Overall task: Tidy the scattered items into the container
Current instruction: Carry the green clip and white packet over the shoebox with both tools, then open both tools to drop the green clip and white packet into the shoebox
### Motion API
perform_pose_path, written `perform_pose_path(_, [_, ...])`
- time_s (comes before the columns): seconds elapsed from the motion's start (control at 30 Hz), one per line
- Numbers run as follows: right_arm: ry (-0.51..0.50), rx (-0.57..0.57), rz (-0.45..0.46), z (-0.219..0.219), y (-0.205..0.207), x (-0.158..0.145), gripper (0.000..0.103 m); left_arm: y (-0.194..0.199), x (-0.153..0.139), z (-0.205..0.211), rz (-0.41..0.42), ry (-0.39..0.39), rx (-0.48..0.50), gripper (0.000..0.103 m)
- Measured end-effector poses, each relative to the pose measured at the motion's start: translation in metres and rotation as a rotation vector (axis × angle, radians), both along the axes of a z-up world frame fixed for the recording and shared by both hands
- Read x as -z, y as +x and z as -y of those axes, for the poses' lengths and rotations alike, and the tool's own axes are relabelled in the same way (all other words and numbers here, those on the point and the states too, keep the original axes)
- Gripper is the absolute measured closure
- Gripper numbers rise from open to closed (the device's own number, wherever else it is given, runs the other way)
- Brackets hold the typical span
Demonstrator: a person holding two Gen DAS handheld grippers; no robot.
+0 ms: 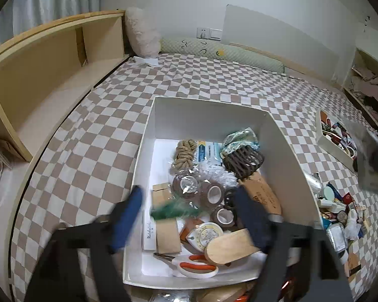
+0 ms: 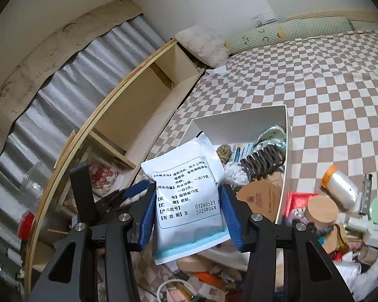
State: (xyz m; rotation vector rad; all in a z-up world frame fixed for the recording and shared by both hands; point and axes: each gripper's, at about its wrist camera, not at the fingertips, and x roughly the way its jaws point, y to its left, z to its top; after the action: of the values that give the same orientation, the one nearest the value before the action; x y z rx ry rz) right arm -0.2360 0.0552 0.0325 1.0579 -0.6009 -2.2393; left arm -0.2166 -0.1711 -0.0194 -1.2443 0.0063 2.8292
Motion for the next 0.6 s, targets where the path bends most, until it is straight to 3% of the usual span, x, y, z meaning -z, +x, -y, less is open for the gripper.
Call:
perform_pose_path(0.27, [0.029, -0.012, 0.037, 0.023, -0.038, 0.007, 0.053, 0.003, 0.012, 0.007, -0.001, -0.004, 0.005, 0.021])
perform_pose_path(0.6, [0.085, -0.023, 0.130, 0.066, -0.095, 0.041, 0.053, 0.004, 0.016, 0.029, -0.007, 0.072, 0.000, 0.020])
